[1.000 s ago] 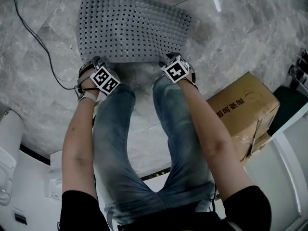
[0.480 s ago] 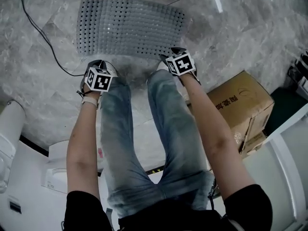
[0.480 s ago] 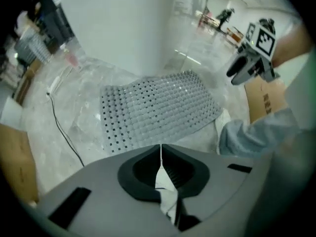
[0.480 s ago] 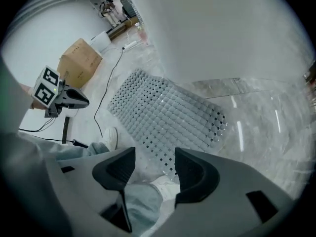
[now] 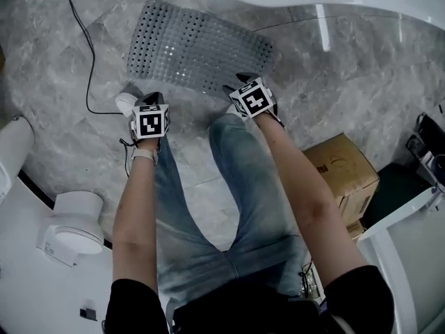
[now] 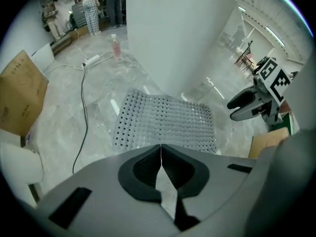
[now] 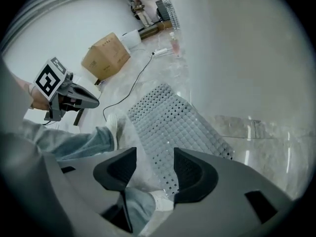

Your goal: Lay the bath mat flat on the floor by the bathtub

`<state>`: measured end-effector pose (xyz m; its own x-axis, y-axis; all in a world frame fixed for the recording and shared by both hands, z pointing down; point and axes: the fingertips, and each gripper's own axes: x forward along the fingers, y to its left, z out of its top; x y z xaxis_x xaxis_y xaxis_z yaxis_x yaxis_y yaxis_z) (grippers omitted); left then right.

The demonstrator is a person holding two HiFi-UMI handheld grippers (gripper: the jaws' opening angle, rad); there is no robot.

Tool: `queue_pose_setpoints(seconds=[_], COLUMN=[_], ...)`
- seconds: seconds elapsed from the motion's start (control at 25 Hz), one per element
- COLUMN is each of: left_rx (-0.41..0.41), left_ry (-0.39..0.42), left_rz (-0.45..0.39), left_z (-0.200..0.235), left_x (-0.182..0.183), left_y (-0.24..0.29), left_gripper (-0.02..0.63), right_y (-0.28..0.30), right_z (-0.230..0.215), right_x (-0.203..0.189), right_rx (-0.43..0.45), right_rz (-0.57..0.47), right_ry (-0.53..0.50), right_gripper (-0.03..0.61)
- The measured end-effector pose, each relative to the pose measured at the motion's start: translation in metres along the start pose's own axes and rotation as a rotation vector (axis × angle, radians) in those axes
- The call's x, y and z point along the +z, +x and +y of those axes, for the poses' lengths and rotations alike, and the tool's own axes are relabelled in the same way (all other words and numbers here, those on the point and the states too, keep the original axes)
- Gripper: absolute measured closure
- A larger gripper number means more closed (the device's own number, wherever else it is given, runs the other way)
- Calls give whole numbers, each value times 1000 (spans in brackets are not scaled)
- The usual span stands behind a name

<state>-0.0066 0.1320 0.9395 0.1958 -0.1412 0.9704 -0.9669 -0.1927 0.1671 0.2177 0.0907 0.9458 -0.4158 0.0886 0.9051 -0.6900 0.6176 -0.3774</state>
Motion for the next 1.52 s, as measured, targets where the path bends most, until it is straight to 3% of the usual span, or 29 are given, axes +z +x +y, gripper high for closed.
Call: queue_pose_setpoints(seconds=[0.2, 0.36, 0.6, 0.8, 1.0, 1.12, 1.32, 1.52], left_rx=[66, 87, -16, -139, -235, -240, -218, -192], left_ry=[-6, -37, -29, 16, -88, -156, -176, -114], left_rz=[-12, 3, 74, 65, 48, 48, 61, 65], left_z=[63, 128, 190, 218, 240, 248, 255, 250], left_x=[3, 6, -11, -2, 8, 1, -10, -16], left_y=[8, 34, 60, 67, 81, 102, 164, 218], left_gripper=[583, 480, 406, 334, 321, 321, 321, 336], right_y=[7, 21, 49, 66, 87, 107, 145, 171], right_z=[15, 35, 78, 116, 124, 118, 96, 73], right_x=[50, 88, 127, 172, 215, 224, 217, 186], right_rx=[15, 6, -28, -71, -68, -52, -30, -7], right_rz=[-64, -138, -148, -184, -227, -242, -246, -150], right_ry=[18, 115, 247, 293, 291, 271, 239, 113], right_gripper=[318, 327, 341, 379, 380, 385, 388, 390])
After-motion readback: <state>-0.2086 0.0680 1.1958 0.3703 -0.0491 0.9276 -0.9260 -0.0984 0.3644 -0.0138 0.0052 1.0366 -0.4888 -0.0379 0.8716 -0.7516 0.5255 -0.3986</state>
